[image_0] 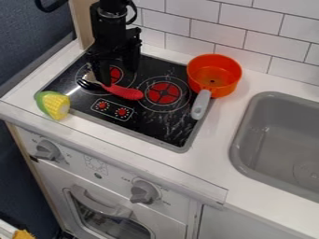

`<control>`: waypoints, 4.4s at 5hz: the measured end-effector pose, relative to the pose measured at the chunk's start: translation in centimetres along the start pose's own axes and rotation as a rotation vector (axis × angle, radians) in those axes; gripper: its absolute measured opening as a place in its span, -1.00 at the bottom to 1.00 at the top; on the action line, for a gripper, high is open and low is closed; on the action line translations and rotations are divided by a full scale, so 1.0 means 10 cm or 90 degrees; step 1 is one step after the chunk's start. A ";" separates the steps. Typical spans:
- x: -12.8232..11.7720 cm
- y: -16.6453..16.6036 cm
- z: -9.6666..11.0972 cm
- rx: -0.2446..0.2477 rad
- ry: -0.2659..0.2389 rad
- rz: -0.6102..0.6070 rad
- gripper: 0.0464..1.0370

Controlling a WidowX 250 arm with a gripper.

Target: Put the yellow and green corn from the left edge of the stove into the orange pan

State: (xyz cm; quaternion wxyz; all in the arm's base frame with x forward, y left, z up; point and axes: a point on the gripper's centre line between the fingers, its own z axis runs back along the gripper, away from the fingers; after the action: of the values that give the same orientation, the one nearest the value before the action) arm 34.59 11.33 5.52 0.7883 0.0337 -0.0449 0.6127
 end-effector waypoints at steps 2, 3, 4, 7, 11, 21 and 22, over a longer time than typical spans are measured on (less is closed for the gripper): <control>-0.05 0.10 -0.15 0.019 0.072 0.105 0.93; 0.13 0.24 0.06 -0.025 0.101 0.241 0.93; 0.23 0.42 0.25 -0.082 0.090 0.402 0.93; 0.40 0.86 0.35 -0.108 0.007 0.727 0.93; 0.51 1.03 -0.23 0.020 -0.067 0.684 0.92; -0.87 -0.55 0.52 -0.049 0.072 0.330 0.36; -0.93 -0.77 0.50 -0.054 0.094 0.326 0.36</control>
State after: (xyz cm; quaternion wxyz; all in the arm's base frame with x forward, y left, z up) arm 39.60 -0.02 9.45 0.6095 -0.0568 -0.0200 0.7905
